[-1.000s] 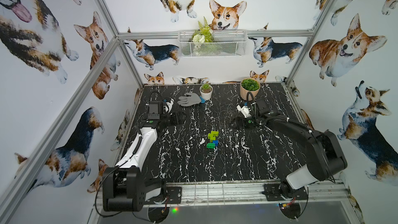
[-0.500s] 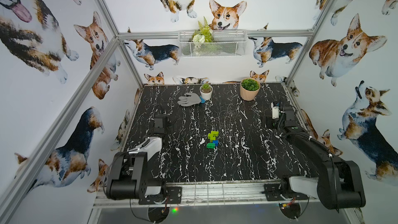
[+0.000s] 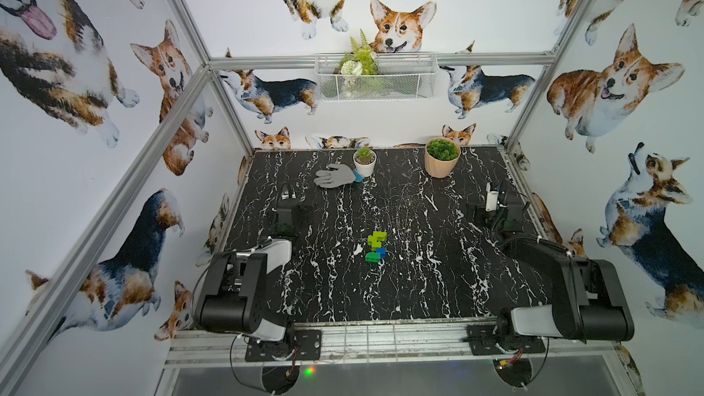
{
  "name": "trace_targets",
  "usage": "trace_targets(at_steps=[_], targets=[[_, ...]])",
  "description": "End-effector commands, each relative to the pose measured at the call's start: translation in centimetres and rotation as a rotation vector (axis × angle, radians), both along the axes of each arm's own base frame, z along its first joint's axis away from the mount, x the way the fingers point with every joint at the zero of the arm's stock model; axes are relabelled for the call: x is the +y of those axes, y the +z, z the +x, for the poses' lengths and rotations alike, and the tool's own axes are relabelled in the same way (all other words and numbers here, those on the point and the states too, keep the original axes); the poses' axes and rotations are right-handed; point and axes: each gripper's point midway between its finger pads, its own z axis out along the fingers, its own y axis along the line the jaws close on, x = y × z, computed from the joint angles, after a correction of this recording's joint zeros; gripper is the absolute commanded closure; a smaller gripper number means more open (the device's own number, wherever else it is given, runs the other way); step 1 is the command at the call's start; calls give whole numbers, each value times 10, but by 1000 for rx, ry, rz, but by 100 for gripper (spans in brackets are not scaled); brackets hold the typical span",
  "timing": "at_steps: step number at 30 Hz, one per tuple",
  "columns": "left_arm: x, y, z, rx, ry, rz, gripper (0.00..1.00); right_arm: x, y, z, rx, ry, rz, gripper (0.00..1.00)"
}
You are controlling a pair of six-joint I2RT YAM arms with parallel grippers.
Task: Assemble the letter s with lego
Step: Reset both arms
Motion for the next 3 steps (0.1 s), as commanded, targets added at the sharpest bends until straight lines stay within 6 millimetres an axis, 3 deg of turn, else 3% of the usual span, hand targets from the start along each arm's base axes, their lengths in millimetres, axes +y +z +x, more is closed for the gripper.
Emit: trace_targets(at_steps=[1,3], targets=[[-4,10,7,-39,-13,41,0,2,15,9,-69,7,8,0],[-6,12,6,-61,-23,30,0,1,16,9,-76,3,8,0]])
